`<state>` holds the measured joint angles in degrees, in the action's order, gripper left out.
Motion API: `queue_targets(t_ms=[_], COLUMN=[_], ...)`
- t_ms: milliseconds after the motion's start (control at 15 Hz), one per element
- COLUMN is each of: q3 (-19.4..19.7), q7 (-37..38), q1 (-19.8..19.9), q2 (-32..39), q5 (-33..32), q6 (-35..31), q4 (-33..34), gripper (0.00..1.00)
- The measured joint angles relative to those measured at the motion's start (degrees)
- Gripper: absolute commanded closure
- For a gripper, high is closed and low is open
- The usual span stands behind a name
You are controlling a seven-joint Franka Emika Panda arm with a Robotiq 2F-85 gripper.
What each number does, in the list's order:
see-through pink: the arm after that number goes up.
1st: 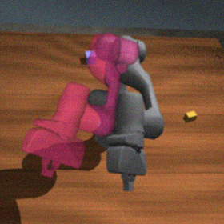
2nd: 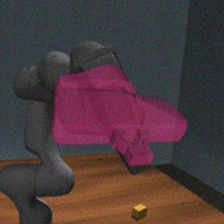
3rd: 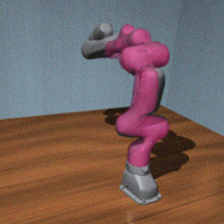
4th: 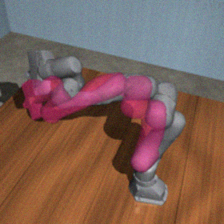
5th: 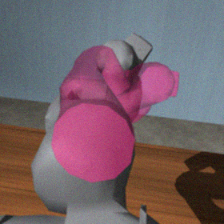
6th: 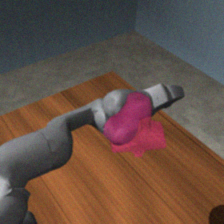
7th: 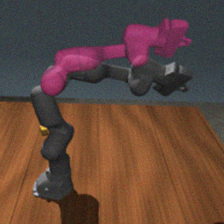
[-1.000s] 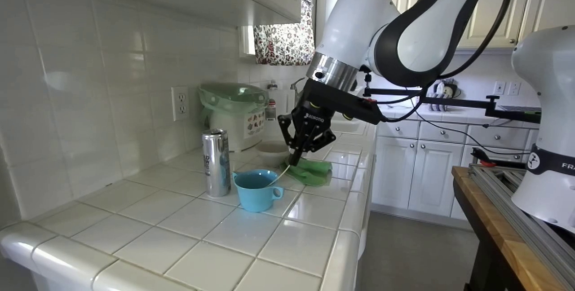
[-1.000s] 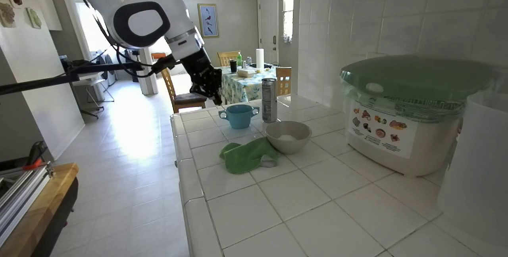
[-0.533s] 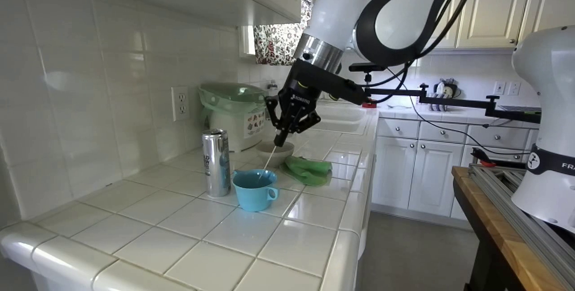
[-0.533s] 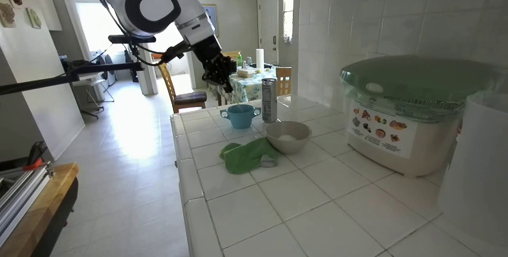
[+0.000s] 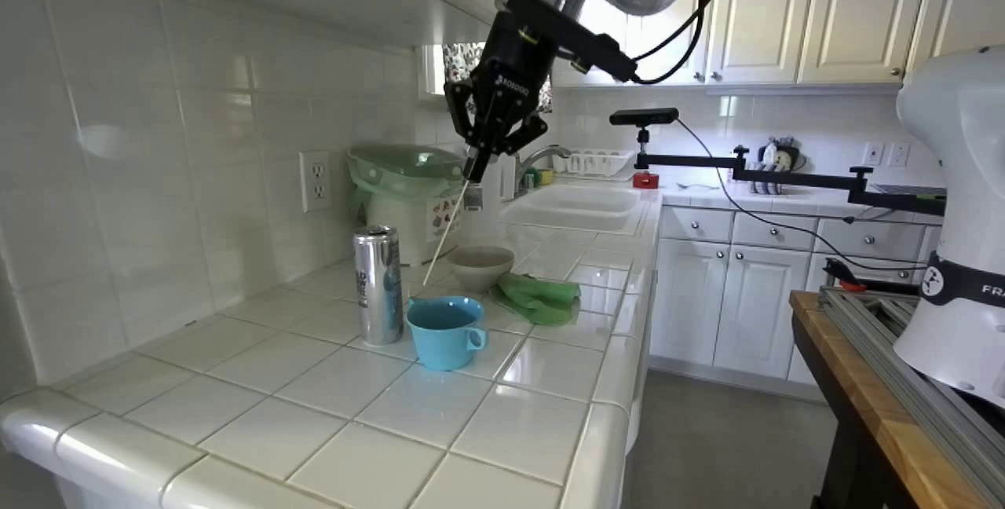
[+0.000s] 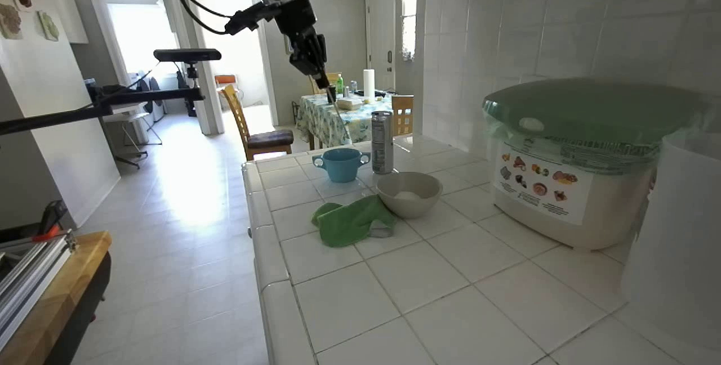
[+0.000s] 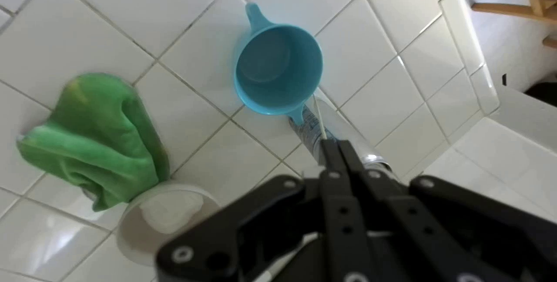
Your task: Use the stick to stir the bowl
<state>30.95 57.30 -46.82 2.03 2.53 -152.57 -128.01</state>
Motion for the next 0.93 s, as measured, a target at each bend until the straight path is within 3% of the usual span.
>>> queue_targets(t_ms=[267, 467, 667, 933], q3=[-15.87, -24.1, -27.7, -28.74], q7=[-3.83, -7.03, -10.16, -14.38], q1=[15.32, 24.47, 30.84, 37.07], q2=[-6.0, -9.07, -10.44, -10.35], q5=[1.06, 3.3, 4.77, 5.41], q6=[9.03, 16.16, 22.08, 27.19], q4=[0.91, 0.98, 1.0, 1.06], gripper=[0.99, 0.99, 0.99, 0.99])
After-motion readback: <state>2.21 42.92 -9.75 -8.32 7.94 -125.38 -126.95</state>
